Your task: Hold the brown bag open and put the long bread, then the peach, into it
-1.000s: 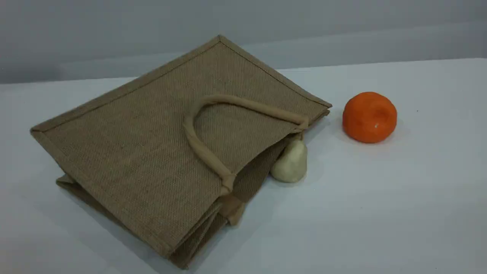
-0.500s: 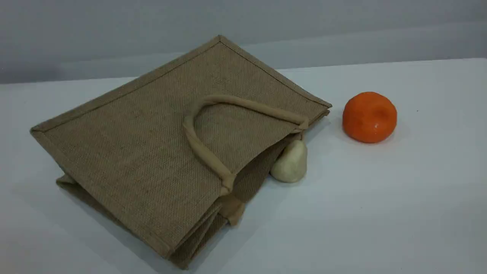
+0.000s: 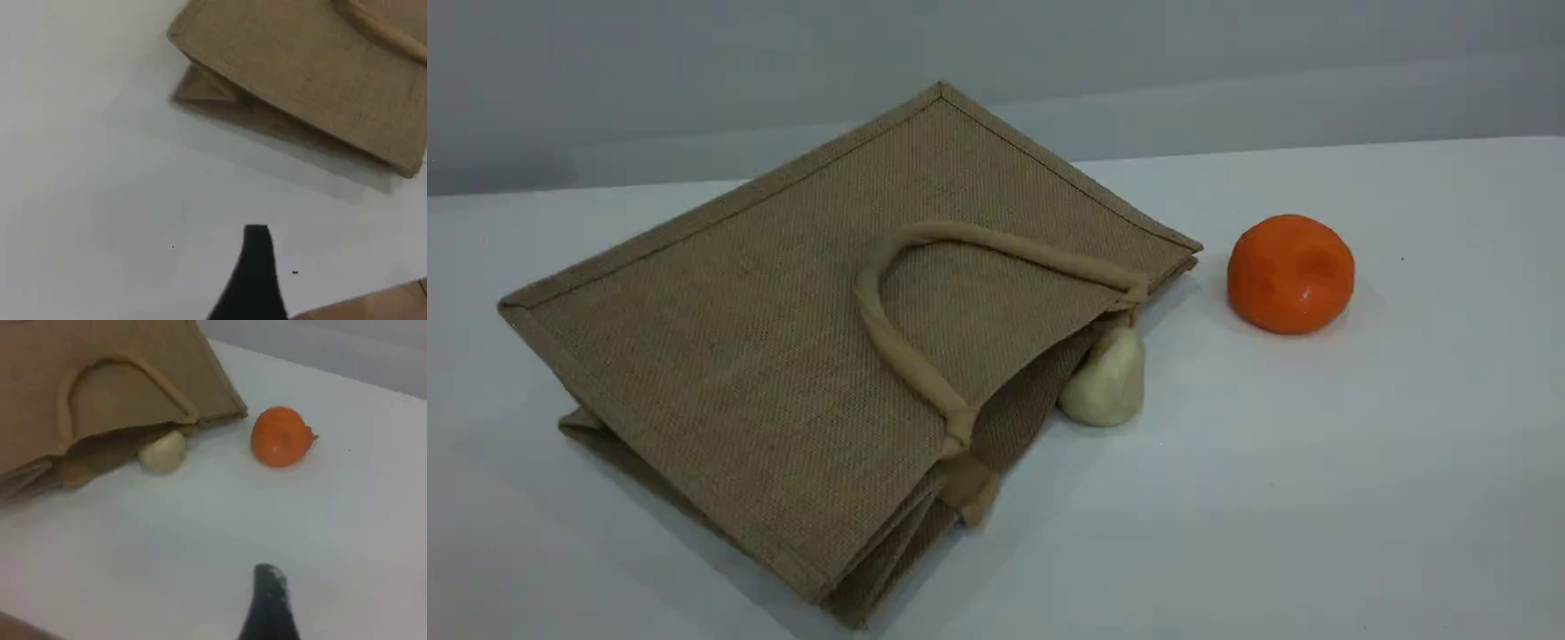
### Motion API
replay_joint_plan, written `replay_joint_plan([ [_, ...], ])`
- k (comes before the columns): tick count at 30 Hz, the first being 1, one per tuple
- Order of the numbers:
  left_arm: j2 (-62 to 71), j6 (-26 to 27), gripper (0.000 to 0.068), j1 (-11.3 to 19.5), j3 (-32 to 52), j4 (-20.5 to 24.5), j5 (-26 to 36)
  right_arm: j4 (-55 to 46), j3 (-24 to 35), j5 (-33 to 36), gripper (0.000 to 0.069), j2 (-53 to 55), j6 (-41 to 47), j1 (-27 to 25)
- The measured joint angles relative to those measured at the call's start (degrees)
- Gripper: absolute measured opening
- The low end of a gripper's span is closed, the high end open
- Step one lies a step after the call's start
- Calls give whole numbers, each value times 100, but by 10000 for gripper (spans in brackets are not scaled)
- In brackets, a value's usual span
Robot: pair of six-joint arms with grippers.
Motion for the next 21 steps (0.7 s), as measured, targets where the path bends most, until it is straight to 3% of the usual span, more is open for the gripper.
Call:
replay_joint_plan([
  [6, -68, 1, 570, 125, 0, -6, 0, 0, 0, 0, 461, 0, 5, 0],
  [14, -680, 13, 570, 1047, -5, -6, 14, 0, 0, 0, 461, 0, 5, 0],
  [21, -1257, 13, 570, 1089, -5, -6, 14, -1, 0, 3, 461, -180, -1, -8],
])
